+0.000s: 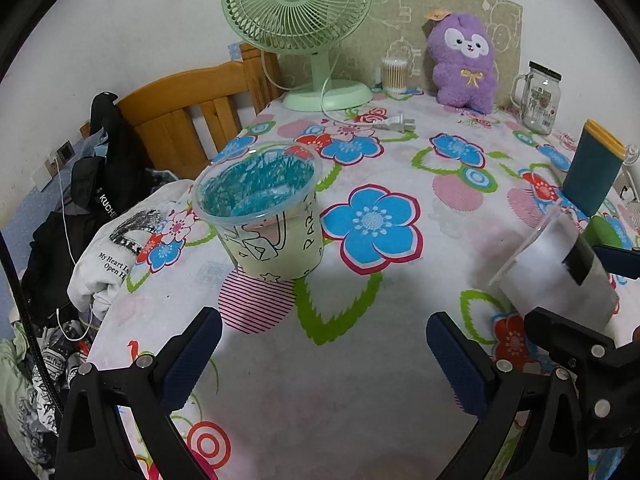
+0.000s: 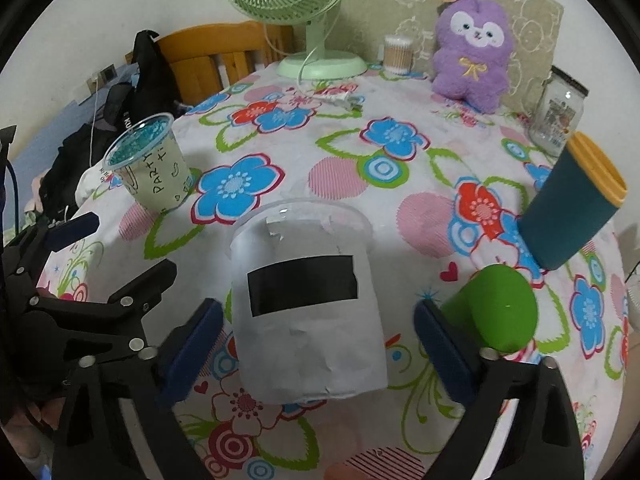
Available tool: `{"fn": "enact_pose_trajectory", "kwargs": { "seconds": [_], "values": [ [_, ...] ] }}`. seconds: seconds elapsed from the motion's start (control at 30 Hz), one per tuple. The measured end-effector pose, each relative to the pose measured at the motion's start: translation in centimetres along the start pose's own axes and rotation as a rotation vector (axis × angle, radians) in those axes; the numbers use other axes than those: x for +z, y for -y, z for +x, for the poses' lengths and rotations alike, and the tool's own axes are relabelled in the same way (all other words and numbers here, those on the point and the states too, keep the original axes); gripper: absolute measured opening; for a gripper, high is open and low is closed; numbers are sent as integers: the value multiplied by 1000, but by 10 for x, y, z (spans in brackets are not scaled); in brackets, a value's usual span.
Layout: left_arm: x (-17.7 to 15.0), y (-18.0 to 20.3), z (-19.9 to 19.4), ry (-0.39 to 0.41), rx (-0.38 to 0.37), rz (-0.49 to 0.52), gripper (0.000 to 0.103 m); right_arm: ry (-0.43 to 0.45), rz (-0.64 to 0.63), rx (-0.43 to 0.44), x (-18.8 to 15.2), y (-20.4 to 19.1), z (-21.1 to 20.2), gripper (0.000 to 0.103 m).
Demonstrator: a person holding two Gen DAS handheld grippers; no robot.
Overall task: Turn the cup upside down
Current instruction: 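Close the right gripper around the white cup's body, then lift the white cup with the right gripper off the table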
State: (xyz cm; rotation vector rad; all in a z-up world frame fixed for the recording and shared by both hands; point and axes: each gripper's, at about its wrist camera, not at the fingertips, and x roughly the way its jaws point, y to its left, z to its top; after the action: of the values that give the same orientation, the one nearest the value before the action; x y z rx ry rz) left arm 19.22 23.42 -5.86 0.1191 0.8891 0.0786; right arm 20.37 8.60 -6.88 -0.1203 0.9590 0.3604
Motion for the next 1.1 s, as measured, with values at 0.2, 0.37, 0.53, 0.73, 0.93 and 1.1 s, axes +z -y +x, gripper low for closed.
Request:
{"fn": "enact_pose_trajectory", "kwargs": {
  "seconds": [0.2,0.37,0.53,0.73,0.93,1.1],
  "values": [
    [0,3,2,-6,13,12,103,-10,-19,23,-1,-3,4,69],
    [0,4,-1,-1,14,15,103,19,-32,14,-2,-5,-5,68],
    [-1,8,-9,10,10,21,103,52,-57,-5,-6,-11,-22,68],
    [-5,12,-24,28,-3,25,103,68,-50,-11,-15,-10,-40,68],
    [-13,20,-37,37,-16,34,103,79,-30,-23,-33,-4,-61,68],
    [-21,31,-49,44,-31,48,103,77,-4,-42,-54,4,-77,68]
  ]
}}
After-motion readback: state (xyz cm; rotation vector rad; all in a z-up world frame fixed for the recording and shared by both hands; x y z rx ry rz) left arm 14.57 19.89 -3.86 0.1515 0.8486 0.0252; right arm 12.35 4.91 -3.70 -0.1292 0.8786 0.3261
